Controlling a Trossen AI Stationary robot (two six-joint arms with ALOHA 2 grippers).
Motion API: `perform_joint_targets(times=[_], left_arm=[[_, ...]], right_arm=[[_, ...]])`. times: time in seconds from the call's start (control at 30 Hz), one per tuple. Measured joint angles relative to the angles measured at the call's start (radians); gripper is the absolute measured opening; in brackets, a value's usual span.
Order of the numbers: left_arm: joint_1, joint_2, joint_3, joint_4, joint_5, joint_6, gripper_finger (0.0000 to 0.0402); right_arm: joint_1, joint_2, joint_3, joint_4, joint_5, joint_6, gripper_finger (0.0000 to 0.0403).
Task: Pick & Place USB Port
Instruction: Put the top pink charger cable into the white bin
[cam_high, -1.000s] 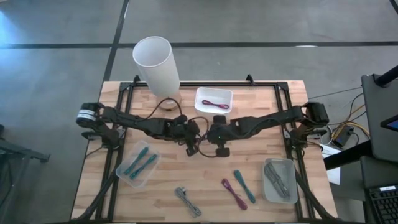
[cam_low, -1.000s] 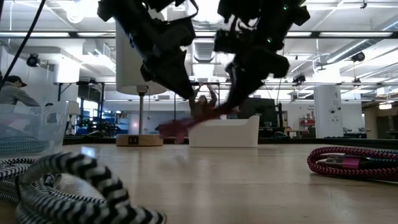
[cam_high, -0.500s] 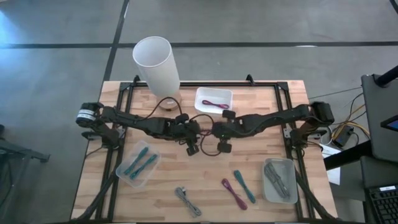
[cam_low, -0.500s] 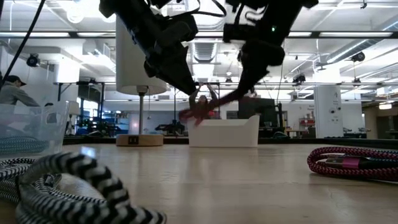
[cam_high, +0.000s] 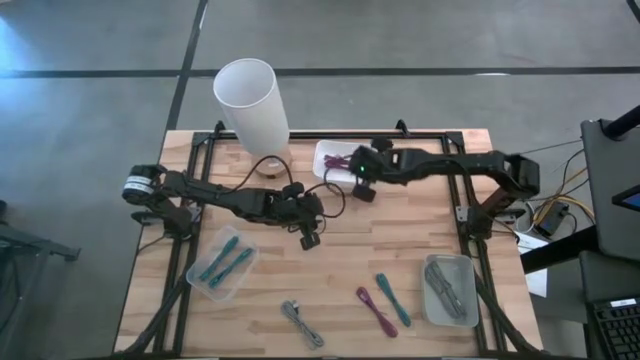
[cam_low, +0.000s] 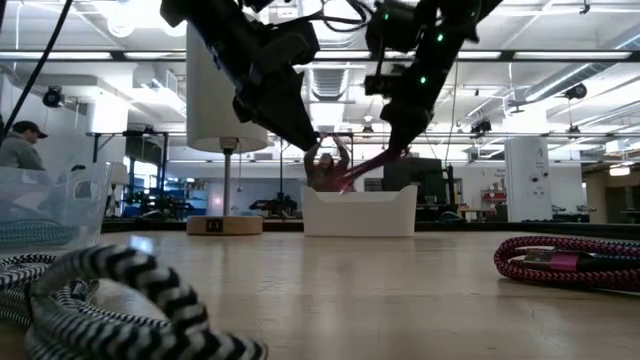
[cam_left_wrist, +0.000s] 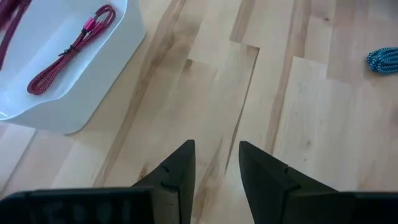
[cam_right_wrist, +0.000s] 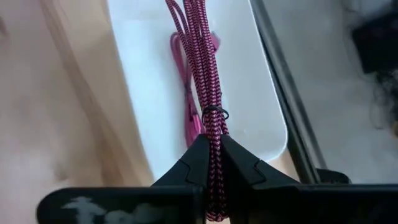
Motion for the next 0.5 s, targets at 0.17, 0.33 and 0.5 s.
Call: perform_joint_targets(times=[0.17,0.33,0.5], left_arm=[[0.0,0.0,-0.001,-0.002,0.0,0.0,0.0119],[0.0,0.0,-0.001,0.0,0.0,0.0,0.0119],[0.0,0.0,-0.002,-0.001,0.0,0.0,0.0119]], right_arm=[[-0.084,0.042,-0.001,0.074,-0.138,-0.04,0.002],[-0.124,0.086,-0.005,0.116,-0.179,-0.046,0.002],[-0.142,0.133,-0.007,0.119,-0.193,-0.065,0.002]])
